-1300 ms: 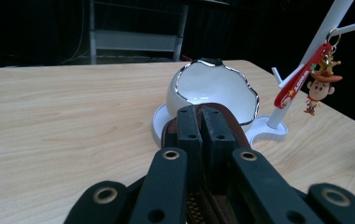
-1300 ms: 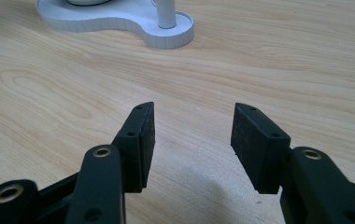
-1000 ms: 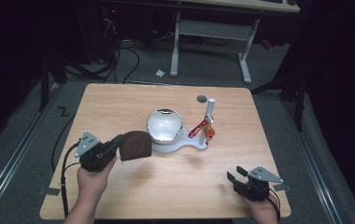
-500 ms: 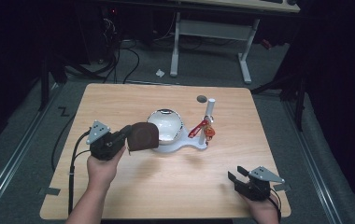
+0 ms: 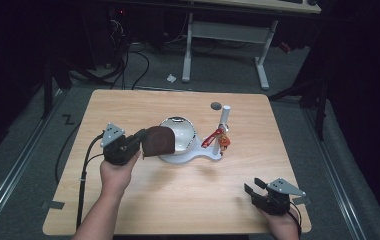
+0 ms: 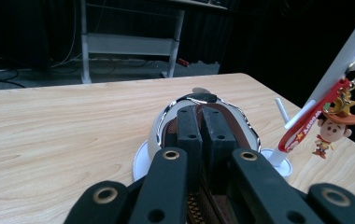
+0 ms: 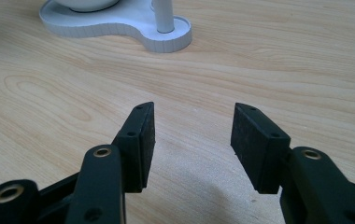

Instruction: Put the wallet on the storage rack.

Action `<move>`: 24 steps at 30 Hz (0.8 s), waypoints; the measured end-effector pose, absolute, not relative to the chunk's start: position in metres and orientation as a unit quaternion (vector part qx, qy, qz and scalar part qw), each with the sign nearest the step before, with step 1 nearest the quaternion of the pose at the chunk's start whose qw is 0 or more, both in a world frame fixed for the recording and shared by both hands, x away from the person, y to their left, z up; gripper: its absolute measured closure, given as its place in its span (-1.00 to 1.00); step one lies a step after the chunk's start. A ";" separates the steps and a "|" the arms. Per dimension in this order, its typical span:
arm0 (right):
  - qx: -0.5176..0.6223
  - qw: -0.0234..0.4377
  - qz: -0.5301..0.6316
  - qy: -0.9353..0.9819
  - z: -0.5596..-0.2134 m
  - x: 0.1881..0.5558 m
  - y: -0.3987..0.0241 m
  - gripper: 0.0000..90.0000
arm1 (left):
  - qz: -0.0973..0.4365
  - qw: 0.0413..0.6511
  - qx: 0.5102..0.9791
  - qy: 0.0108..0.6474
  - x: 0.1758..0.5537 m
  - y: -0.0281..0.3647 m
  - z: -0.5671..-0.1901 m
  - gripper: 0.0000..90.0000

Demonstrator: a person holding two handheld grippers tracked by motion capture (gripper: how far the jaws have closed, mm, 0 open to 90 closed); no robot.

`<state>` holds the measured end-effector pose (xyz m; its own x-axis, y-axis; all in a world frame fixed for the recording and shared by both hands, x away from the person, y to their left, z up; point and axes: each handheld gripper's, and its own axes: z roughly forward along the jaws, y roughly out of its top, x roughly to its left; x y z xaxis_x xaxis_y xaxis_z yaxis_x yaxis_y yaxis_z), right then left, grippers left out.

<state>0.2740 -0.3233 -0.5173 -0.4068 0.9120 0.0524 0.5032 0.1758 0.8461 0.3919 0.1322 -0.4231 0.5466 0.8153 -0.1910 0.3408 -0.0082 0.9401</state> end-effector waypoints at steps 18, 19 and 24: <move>0.488 0.239 0.426 0.723 -0.517 0.274 -0.329 0.11 | 0.220 0.528 0.695 0.435 0.421 0.107 -0.424 0.94; 0.488 0.239 0.426 0.723 -0.517 0.274 -0.329 0.11 | 0.220 0.526 0.695 0.438 0.421 0.107 -0.424 0.94; 0.485 0.235 0.427 0.726 -0.517 0.275 -0.328 0.11 | 0.217 0.517 0.697 0.448 0.424 0.104 -0.426 0.94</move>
<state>0.2747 -0.3279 -0.5169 -0.4195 0.9048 0.0727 0.5031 0.1651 0.8483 0.4239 0.1045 -0.4260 0.5054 0.8478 -0.1606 0.4001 -0.0654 0.9142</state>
